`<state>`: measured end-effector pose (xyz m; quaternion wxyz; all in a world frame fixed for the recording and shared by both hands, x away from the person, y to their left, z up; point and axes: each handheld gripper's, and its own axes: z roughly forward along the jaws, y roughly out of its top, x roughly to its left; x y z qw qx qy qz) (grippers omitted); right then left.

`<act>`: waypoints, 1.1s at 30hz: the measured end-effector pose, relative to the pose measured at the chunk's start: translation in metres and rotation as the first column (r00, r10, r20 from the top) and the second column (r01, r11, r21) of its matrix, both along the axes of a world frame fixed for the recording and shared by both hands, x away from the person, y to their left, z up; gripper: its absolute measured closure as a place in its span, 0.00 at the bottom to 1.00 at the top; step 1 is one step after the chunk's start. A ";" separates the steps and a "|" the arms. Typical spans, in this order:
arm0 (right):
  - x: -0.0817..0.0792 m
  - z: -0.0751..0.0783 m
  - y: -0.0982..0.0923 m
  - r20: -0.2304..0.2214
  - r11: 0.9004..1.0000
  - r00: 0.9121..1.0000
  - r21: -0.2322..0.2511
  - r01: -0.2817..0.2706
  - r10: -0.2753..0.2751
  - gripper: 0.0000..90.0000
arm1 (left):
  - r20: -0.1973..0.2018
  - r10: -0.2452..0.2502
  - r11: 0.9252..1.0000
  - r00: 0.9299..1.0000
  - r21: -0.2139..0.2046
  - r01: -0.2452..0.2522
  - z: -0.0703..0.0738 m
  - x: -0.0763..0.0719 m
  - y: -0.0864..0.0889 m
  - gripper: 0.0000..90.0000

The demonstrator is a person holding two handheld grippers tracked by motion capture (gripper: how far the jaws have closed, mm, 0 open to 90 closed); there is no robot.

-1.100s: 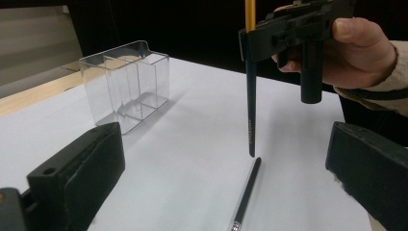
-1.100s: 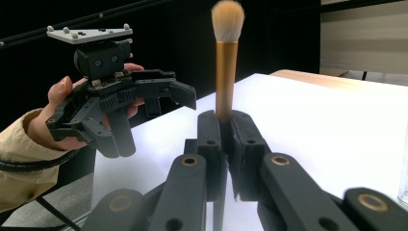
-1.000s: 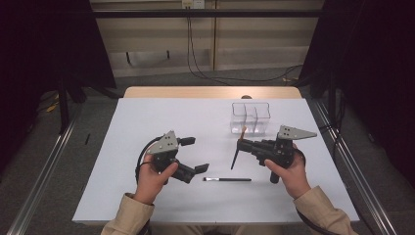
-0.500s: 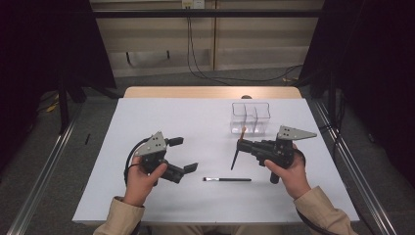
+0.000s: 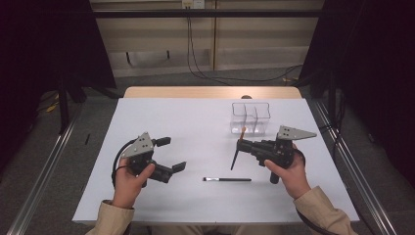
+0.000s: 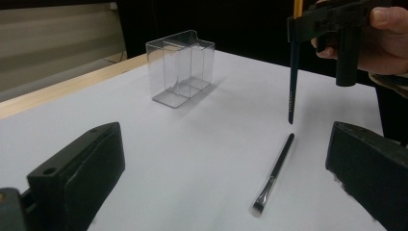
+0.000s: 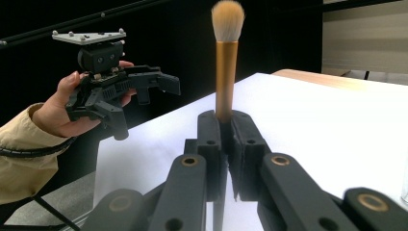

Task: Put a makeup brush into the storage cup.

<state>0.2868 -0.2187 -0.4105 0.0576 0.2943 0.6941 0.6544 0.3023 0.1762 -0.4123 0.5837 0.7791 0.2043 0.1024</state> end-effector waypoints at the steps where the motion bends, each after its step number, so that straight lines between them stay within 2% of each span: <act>1: 0.000 0.000 0.000 0.000 1.000 1.000 0.000 0.001 -0.001 0.94 | 0.000 0.003 1.000 1.000 -0.003 -0.003 0.000 0.000 0.001 0.00; 4: 0.000 0.000 0.000 0.004 1.000 1.000 0.001 0.000 0.000 0.94 | 0.005 0.014 1.000 1.000 0.009 -0.015 0.001 -0.001 0.007 0.00; 8: 0.000 0.000 0.000 0.004 1.000 1.000 -0.002 0.001 -0.001 0.94 | 0.002 0.036 0.999 0.999 0.000 -0.036 0.000 -0.003 0.014 0.00; 22: 0.001 -0.001 -0.001 0.003 1.000 1.000 0.001 0.003 -0.003 0.94 | 0.020 0.075 0.997 0.997 0.009 -0.075 0.002 -0.004 0.034 0.00; 28: 0.001 0.000 0.000 0.006 1.000 1.000 -0.002 0.003 -0.003 0.94 | 0.013 0.092 0.996 0.996 0.001 -0.092 0.002 -0.005 0.042 0.00; 33: 0.001 0.000 0.000 0.008 1.000 1.000 -0.003 0.001 -0.001 0.94 | 0.015 0.105 0.994 0.994 0.021 -0.106 0.000 -0.004 0.051 0.00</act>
